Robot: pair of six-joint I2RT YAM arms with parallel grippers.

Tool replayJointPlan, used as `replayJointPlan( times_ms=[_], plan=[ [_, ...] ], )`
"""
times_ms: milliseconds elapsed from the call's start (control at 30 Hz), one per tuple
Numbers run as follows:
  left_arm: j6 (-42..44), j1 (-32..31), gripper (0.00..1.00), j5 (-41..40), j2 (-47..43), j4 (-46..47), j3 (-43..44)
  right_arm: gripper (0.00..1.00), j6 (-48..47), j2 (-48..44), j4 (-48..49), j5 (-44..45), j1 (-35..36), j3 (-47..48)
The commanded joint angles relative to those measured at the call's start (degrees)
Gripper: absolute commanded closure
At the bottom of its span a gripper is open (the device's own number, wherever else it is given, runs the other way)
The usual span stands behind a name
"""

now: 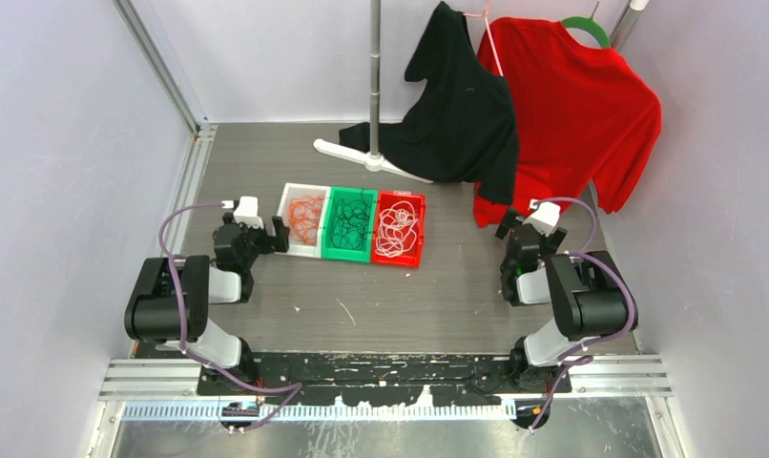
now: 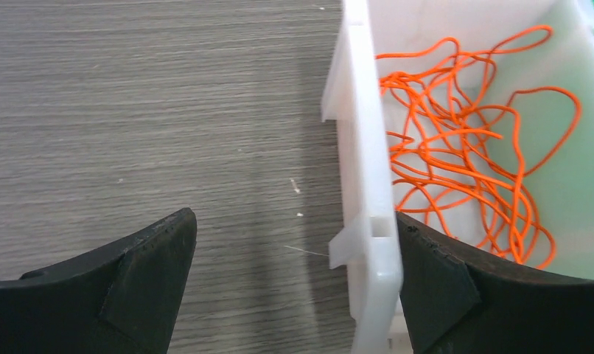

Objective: Untangle the cables
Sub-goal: Reset both arms

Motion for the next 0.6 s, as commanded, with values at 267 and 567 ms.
replayJointPlan(
  times_ms=[267, 567],
  plan=[
    [0.00, -0.78, 0.00, -4.73, -0.17, -1.76, 3.64, 0.00, 3.88, 0.08, -5.35, -9.45, -3.71, 4.65],
    [0.00, -0.81, 0.01, -4.74, -0.16, -1.83, 3.67, 0.00, 3.92, -0.07, -6.01, -9.42, -3.69, 4.79]
  ],
)
